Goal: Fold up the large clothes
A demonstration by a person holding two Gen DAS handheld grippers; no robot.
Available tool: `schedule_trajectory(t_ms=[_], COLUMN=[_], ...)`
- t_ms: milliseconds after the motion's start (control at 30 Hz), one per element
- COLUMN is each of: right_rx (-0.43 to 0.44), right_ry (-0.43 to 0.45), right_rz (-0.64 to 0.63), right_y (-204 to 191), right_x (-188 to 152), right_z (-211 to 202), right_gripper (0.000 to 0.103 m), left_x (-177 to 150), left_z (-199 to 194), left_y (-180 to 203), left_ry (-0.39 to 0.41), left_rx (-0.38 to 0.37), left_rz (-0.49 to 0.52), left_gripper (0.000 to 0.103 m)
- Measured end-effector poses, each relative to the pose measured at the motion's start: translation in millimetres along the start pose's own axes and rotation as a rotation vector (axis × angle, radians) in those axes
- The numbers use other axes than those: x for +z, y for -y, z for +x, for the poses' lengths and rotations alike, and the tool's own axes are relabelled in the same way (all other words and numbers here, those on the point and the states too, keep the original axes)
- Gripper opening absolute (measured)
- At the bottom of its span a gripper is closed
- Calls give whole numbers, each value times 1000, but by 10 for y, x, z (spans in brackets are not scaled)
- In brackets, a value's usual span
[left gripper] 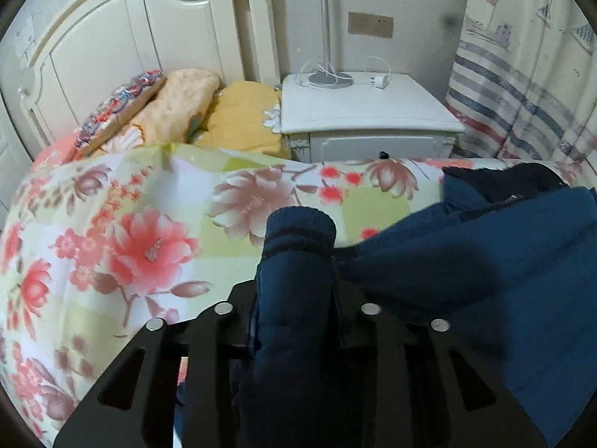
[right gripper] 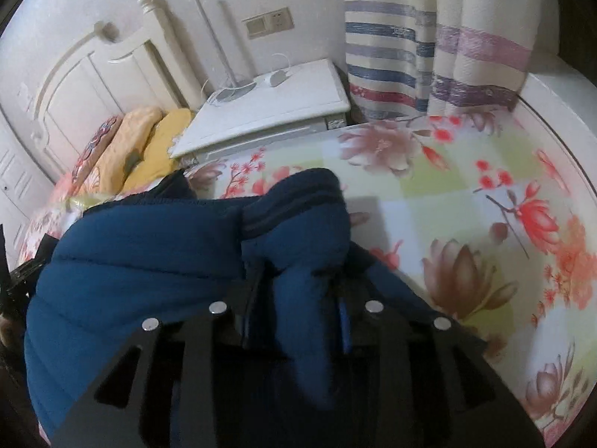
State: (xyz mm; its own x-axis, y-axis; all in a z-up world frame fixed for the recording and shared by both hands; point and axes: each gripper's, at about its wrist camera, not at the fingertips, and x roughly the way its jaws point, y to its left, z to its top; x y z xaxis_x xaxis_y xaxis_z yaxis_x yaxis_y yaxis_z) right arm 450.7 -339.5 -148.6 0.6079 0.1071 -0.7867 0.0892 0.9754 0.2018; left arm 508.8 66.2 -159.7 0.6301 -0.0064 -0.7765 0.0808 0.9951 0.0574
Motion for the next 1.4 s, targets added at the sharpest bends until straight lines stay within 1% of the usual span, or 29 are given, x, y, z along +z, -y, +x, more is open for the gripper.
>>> schedule_trajectory(t_ms=[33, 67, 100, 133, 167, 200, 233, 267, 300, 367, 433, 467, 533, 567, 600, 667, 900, 1033, 1100, 1133, 1167, 1200, 1233, 1267, 1300, 1333, 1367, 1400], right_rx=[-21, -57, -76, -72, -70, -69, -59, -37, -22, -10, -16, -16, -51, -32, -19, 7, 41, 50, 31, 6, -24, -58, -129, -137, -110, -88, -101, -134], right_ry=[-8, -10, 17, 63, 94, 124, 142, 143, 139, 126, 77, 54, -34, -54, -58, -72, -56, -50, -46, -47, -59, -65, -51, -20, 15, 40, 50, 44], right_rz=[-10, -23, -32, -44, -58, -78, -111, -152, -184, -292, -358, -371, -413, -399, -381, -357, -326, -313, -328, -349, -373, -396, -422, -429, -422, -392, -333, -283], right_y=[-22, -54, -91, -140, -198, -280, -426, -601, -733, -1150, -1435, -1507, -1584, -1564, -1540, -1491, -1399, -1368, -1400, -1435, -1462, -1476, -1489, -1469, -1409, -1306, -1125, -950], right_x=[3, 19, 31, 45, 59, 86, 122, 158, 175, 201, 198, 169, 29, -16, -14, -2, -61, -43, -53, -55, -43, -36, -18, -7, 11, 46, 102, 144], right_z=[-18, -95, -221, -366, -462, -566, -654, -688, -695, -600, -378, -296, 103, 202, 239, 268, 287, 291, 286, 271, 244, 211, 95, -18, -140, -233, -283, -270], right_gripper=[38, 41, 42, 43, 47, 49, 49, 49, 50, 52, 51, 51, 51, 51, 51, 51, 51, 52, 54, 55, 59, 61, 62, 62, 69, 74, 76, 76], left_x=[15, 24, 23, 51, 69, 99, 146, 198, 305, 418, 433, 399, 282, 216, 198, 195, 104, 119, 141, 161, 183, 212, 237, 244, 252, 253, 242, 221], left_z=[-31, -109, -207, -443, -594, -851, -998, -1055, -1086, -986, -777, -644, -328, -120, -22, 41, 54, 71, 73, 55, 23, -55, -202, -324, -471, -553, -570, -543], left_y=[-10, -43, -80, -133, -158, -156, -106, -46, 141, 489, 781, 905, 1070, 1121, 1095, 1029, 1061, 1055, 1055, 1036, 1009, 963, 882, 808, 688, 560, 467, 359], left_ry=[-5, 8, 37, 119, 182, 289, 332, 335, 303, 229, 163, 128, 58, -5, -29, -34, -7, 2, -6, -17, -27, -29, 1, 35, 77, 97, 97, 87], left_rx=[30, 46, 49, 57, 64, 54, 20, -3, -39, -53, -52, -31, 11, 9, -11, -38, -20, -28, -26, -33, -30, -12, -14, -35, -55, -37, -5, 35], left_rz=[4, 2, -6, -34, -57, -92, -105, -102, -68, 3, 52, 72, 104, 109, 83, 39, 53, 45, 50, 50, 52, 49, 36, 26, 14, 5, 1, -3], left_gripper=[44, 54, 66, 75, 95, 97, 98, 99, 99, 99, 99, 99, 99, 99, 99, 99, 99, 99, 99, 99, 99, 99, 99, 99, 99, 99, 99, 99])
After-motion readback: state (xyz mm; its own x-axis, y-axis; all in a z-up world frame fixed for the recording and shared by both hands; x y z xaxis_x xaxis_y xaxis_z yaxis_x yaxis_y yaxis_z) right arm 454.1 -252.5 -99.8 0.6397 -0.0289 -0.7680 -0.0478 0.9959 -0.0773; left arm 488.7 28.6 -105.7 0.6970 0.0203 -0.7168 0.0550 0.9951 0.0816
